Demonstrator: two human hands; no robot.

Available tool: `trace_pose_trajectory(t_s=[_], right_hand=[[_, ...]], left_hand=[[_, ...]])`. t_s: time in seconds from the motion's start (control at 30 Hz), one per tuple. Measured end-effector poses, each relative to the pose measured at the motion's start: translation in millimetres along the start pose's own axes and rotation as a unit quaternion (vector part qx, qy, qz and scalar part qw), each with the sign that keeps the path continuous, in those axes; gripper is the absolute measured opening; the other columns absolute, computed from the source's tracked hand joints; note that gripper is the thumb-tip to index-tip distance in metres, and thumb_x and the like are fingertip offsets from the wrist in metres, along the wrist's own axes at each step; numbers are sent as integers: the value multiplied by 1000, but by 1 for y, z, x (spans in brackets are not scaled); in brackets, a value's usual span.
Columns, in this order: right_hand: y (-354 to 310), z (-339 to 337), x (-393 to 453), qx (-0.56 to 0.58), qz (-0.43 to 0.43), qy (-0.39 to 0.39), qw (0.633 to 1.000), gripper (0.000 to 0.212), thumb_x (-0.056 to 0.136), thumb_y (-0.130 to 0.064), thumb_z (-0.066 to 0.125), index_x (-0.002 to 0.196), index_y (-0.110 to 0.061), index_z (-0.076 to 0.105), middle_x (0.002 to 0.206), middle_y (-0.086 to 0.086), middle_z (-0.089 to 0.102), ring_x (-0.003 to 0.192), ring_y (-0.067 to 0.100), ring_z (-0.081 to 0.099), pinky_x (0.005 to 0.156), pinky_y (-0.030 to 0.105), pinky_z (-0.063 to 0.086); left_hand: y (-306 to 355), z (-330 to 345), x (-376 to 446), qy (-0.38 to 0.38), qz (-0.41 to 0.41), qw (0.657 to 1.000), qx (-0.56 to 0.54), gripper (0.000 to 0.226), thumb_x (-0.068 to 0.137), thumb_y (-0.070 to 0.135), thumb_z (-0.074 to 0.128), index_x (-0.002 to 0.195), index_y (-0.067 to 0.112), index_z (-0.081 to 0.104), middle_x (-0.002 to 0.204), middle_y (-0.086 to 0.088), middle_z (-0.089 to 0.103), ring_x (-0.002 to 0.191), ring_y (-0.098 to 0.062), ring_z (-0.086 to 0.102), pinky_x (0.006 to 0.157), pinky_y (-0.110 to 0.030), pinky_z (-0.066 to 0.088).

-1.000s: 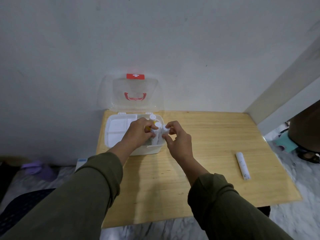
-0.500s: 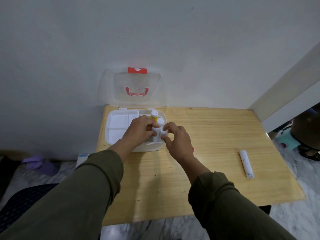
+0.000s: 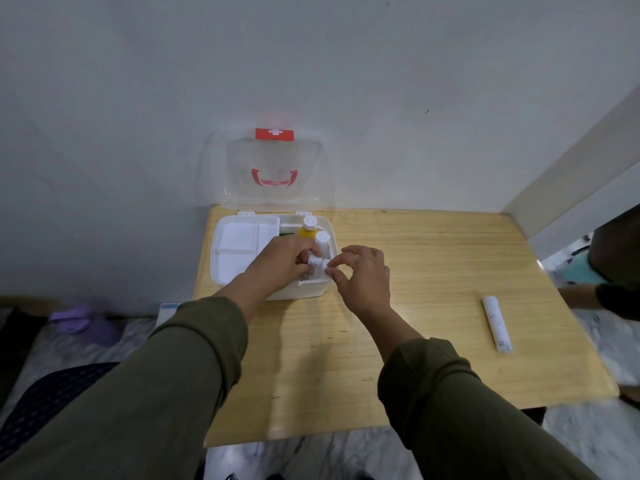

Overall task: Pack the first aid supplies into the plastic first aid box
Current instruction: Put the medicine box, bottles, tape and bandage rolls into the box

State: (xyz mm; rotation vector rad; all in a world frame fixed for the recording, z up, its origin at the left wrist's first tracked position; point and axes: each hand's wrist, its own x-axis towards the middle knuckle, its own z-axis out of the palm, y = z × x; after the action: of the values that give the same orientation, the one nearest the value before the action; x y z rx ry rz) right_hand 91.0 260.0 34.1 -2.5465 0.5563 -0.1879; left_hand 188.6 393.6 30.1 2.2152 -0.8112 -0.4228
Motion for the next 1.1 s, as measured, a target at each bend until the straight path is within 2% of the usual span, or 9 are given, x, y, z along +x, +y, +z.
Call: trace_pose_trajectory(t_s=[0.13,0.27,0.47,0.63,0.77,0.93,1.1], right_hand=[[-3,0,-2,34,6,0,999,17,85,-28,65,101,-23,67,125,-4,58,123,18,38,89,29,26],[-8,-3,-2,41,4,3,999,26,86,-26,64,111,-24,62,126,-2,57,124,20,38,91,32,29],[-11,-8,-3,46,2,-1,999,32,87,-28,62,119,-27,59,130,-2,56,126,19,37,95,34,30],[-12,-11,-7,36,1,-9,999,36,89,-29,60,125,-29,56,133,-3,54,128,19,36,99,36,31],[-10,-19,-9,31,-2,2,1000,38,88,-30,61,126,-30,55,132,-2,54,128,20,36,98,37,32],[7,-41,-14,24,20,25,999,43,87,-31,63,128,-30,53,133,-2,53,129,19,34,98,35,30],[45,-56,-27,21,63,26,997,45,85,-34,65,128,-31,52,135,-3,51,130,18,33,99,34,29]], left_hand=[[2,-1,-5,-6,8,1000,0,40,77,6,72,113,20,61,83,0,61,80,-19,62,78,-30,51],[2,-4,-7,-1,3,1000,-12,44,77,6,72,116,21,59,85,2,60,84,-19,62,83,-31,52],[2,-8,-8,13,-4,1000,-10,39,77,6,72,111,22,61,85,2,64,83,-16,63,83,-29,52],[2,-12,-11,31,-17,999,-13,35,78,3,69,104,25,60,86,1,64,82,-15,63,77,-21,48],[10,-17,-15,59,-9,998,-7,34,80,6,69,108,22,60,89,-1,64,84,-17,61,80,-27,50],[35,-12,-12,93,19,995,22,32,82,13,67,112,22,59,99,2,61,89,-15,57,78,-24,44],[63,19,-3,56,51,997,29,39,81,18,70,117,23,58,112,2,61,103,-16,56,87,-31,46]])
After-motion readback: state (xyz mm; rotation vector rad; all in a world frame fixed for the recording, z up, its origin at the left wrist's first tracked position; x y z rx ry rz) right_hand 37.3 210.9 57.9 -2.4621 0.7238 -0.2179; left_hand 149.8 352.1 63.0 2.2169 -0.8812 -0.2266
